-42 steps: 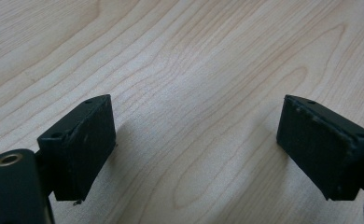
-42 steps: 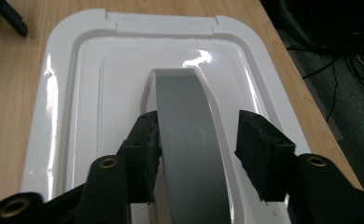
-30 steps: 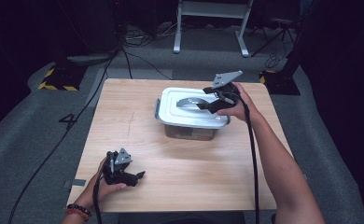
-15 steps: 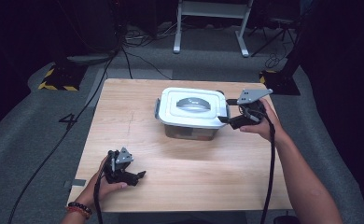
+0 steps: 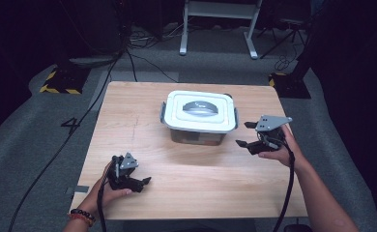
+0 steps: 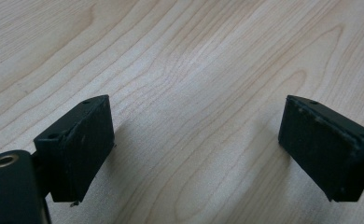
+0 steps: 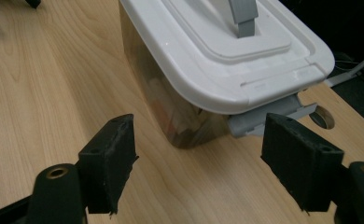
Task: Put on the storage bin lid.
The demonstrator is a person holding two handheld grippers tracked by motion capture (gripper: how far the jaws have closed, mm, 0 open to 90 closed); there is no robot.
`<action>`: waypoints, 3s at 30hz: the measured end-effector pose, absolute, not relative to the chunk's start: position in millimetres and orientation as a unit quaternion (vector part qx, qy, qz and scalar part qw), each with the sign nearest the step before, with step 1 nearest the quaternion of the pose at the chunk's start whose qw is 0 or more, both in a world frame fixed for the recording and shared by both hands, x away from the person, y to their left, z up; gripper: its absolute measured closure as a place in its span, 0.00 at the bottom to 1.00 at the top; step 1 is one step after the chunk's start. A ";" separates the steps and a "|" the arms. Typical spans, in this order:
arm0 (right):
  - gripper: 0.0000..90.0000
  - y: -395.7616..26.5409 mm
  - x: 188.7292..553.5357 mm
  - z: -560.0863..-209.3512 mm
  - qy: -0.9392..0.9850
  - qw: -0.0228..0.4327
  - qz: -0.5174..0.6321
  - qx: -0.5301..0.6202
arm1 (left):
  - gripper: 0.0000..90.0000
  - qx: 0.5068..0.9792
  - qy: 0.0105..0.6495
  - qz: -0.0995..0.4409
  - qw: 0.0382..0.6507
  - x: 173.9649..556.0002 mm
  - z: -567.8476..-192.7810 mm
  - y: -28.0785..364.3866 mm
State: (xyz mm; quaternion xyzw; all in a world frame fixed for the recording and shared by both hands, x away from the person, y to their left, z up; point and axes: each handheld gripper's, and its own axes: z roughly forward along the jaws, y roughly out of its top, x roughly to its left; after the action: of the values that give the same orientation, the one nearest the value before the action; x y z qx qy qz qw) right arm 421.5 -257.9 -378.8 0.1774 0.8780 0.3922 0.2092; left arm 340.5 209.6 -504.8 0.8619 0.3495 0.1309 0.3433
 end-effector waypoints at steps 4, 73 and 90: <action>0.30 -268.2 414.5 -392.2 0.879 0.210 0.384 0.192 | 0.12 0.862 0.350 0.130 0.343 340.5 -504.8 209.6; 0.19 -362.4 350.4 -504.1 0.833 0.171 0.366 0.378 | 0.11 0.866 0.340 0.128 0.343 343.3 -504.8 208.4; 0.19 -362.4 350.5 -504.1 0.833 0.171 0.366 0.378 | 0.11 0.866 0.341 0.128 0.343 343.2 -504.7 208.3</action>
State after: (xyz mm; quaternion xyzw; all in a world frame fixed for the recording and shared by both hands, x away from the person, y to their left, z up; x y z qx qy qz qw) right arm 350.5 -362.4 -504.1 0.3778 0.8332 0.3659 0.1707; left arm 343.2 208.3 -504.7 0.8660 0.3412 0.1276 0.3426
